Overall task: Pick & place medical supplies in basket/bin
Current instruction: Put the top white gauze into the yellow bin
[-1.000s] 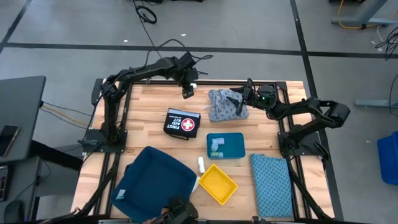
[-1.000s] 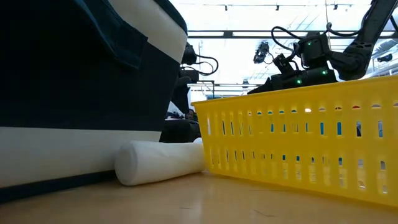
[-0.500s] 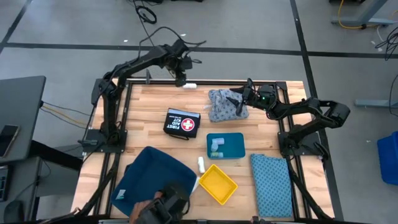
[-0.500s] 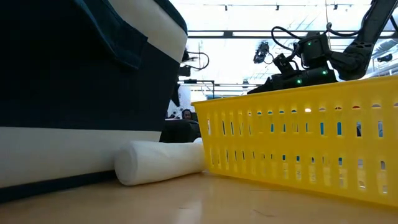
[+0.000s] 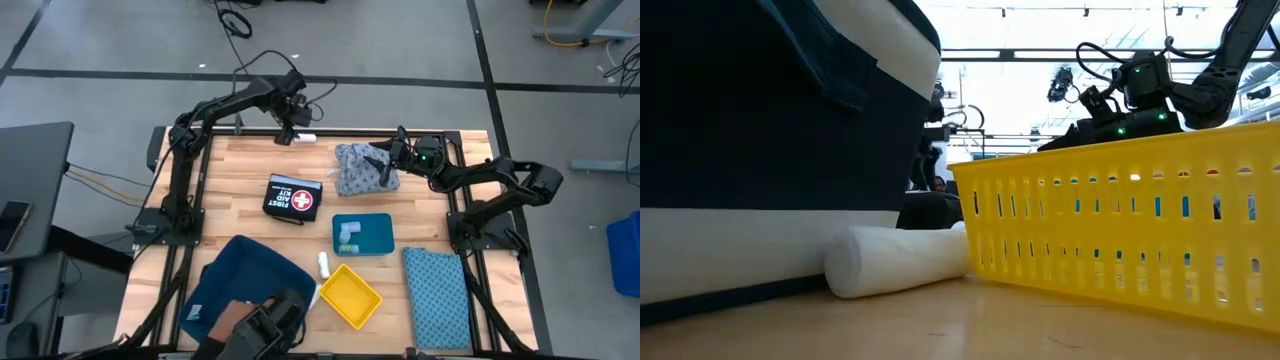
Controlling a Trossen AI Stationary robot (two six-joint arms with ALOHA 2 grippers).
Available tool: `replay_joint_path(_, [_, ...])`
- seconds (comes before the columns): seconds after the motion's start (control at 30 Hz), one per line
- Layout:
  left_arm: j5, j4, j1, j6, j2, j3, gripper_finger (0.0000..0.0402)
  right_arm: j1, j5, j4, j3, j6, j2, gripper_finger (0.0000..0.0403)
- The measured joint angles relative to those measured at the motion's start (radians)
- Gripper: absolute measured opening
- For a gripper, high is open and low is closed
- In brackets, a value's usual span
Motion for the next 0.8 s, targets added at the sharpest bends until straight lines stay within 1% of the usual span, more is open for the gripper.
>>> replay_joint_path(0.07, [0.043,-0.006,0.001,-0.016,0.019,0.0,0.0203,0.0,0.0,0.0,0.0,0.004,0.0,0.0233])
replay_joint_path(0.2, [0.075,-0.02,0.011,-0.063,0.025,0.0,0.0203,0.0,0.0,0.0,0.0,0.005,0.0,0.0233])
replay_joint_path(0.43, [0.067,-0.056,0.015,-0.109,0.025,0.0,0.0203,0.0,0.0,0.0,0.0,0.007,0.0,0.0233])
replay_joint_path(0.63, [0.03,-0.073,0.016,-0.134,0.024,0.0,0.0194,0.0,0.0,0.001,0.0,0.007,0.0,0.0233])
replay_joint_path(0.7, [0.022,-0.081,0.016,-0.128,0.024,0.0,0.0185,0.0,0.0,0.001,0.0,0.007,0.0,0.0233])
replay_joint_path(0.8, [-0.03,-0.08,0.015,-0.09,0.021,0.0,0.0168,0.0,-0.002,0.001,0.0,0.007,0.0,0.0233])
